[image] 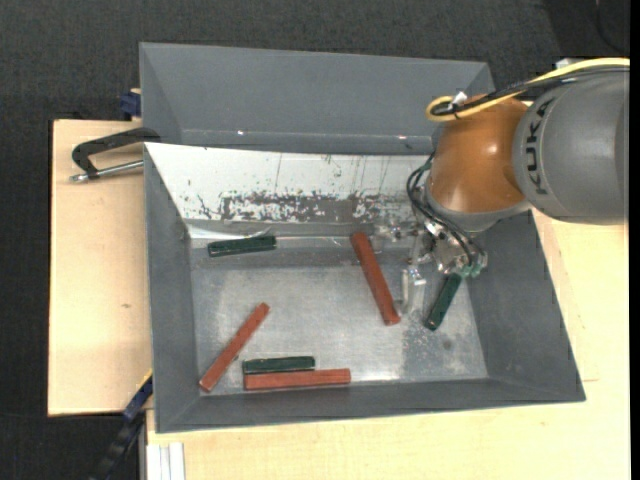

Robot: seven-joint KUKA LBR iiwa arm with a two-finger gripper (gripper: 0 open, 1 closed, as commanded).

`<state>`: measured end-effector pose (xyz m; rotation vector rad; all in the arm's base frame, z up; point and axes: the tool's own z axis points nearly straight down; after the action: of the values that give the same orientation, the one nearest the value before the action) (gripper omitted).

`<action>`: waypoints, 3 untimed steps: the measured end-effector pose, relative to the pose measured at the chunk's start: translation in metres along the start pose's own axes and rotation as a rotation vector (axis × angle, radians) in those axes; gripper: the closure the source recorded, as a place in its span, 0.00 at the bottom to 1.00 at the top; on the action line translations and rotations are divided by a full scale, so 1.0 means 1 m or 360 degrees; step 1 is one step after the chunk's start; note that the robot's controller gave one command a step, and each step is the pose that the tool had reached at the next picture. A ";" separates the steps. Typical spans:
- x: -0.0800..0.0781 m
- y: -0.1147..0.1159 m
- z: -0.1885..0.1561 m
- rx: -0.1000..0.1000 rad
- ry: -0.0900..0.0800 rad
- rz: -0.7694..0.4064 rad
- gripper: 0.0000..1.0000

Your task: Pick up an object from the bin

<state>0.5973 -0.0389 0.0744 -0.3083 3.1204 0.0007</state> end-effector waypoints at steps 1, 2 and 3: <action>0.000 0.000 0.000 0.0000 0.0000 0.0000 0.00; 0.024 -0.020 0.001 -0.0002 0.0003 0.0049 0.00; 0.023 -0.047 0.000 0.0000 0.0002 0.0115 0.00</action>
Offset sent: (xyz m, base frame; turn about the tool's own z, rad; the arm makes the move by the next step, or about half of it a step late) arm -0.0360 -0.0471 -0.0044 0.0559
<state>0.5836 -0.0894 0.0743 -0.1958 3.1306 0.0008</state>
